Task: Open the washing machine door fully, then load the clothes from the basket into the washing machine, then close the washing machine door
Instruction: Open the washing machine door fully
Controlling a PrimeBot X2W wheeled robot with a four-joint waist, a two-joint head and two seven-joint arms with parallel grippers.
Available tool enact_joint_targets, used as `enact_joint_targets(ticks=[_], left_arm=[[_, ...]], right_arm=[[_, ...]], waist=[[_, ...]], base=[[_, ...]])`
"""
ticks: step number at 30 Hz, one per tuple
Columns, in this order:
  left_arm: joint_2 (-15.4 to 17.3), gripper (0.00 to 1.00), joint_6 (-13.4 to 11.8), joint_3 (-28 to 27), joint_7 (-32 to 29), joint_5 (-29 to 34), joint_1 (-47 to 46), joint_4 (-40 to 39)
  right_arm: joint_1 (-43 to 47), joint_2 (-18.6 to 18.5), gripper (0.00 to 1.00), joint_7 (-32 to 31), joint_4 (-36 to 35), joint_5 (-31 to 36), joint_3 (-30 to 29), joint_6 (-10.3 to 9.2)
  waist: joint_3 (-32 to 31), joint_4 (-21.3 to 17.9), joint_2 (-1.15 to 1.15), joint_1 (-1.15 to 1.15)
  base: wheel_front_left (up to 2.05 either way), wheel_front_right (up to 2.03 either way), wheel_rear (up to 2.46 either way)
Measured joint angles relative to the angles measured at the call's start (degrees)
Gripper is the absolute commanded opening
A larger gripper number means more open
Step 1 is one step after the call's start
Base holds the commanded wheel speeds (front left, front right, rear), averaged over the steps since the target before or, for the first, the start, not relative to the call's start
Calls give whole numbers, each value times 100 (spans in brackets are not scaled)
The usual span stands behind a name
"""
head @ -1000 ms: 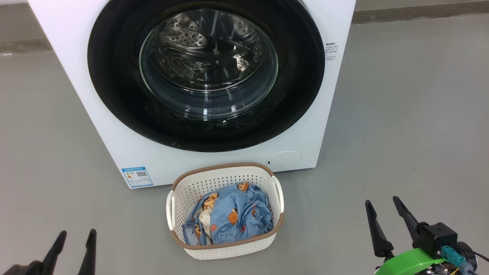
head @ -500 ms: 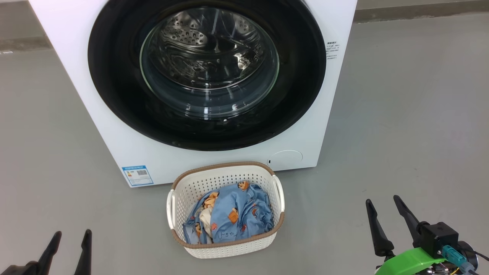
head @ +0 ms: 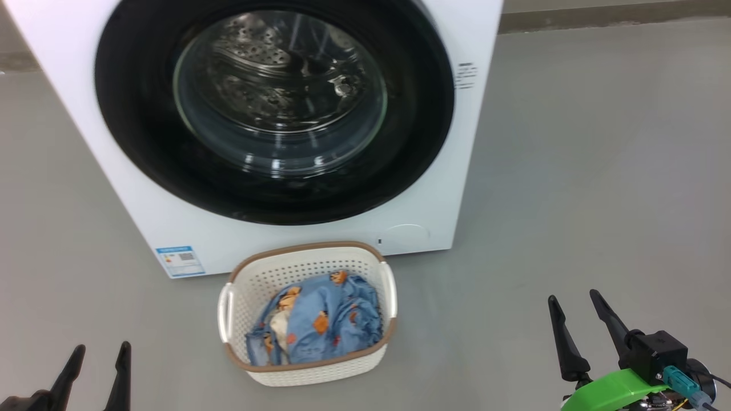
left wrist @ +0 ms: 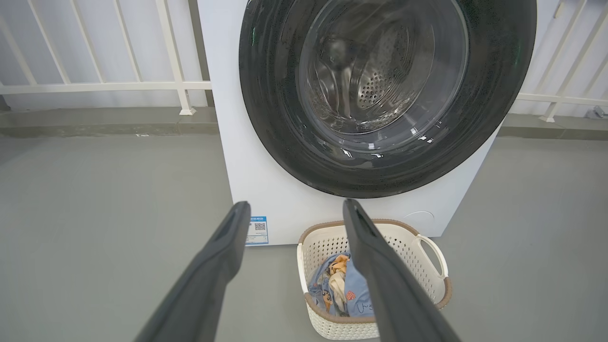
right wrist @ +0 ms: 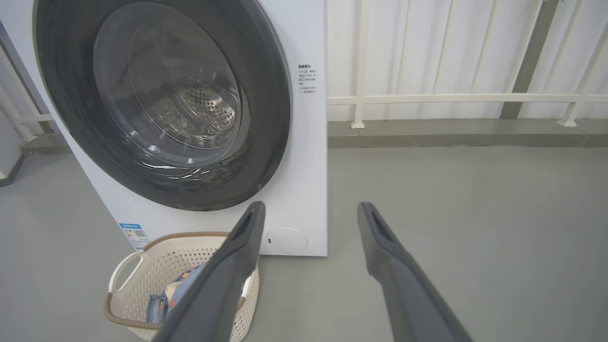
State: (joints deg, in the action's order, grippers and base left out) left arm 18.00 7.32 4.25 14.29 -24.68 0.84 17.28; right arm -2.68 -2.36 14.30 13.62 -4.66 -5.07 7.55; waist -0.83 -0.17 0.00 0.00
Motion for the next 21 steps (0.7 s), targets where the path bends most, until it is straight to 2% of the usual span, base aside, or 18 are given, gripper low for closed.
enact_joint_targets(ticks=[11,21], left_arm=[[-32,100,0,-189,0,-40,-5,-170],[-54,100,0,-200,1,-2,3,-302]], right_arm=[[1,-8,100,0,-57,-82,-48,0],[1,-13,100,1,-114,-215,-35,0]], waist=[[61,8,0,0],[90,-8,0,0]], base=[[116,116,-231],[48,48,-96]])
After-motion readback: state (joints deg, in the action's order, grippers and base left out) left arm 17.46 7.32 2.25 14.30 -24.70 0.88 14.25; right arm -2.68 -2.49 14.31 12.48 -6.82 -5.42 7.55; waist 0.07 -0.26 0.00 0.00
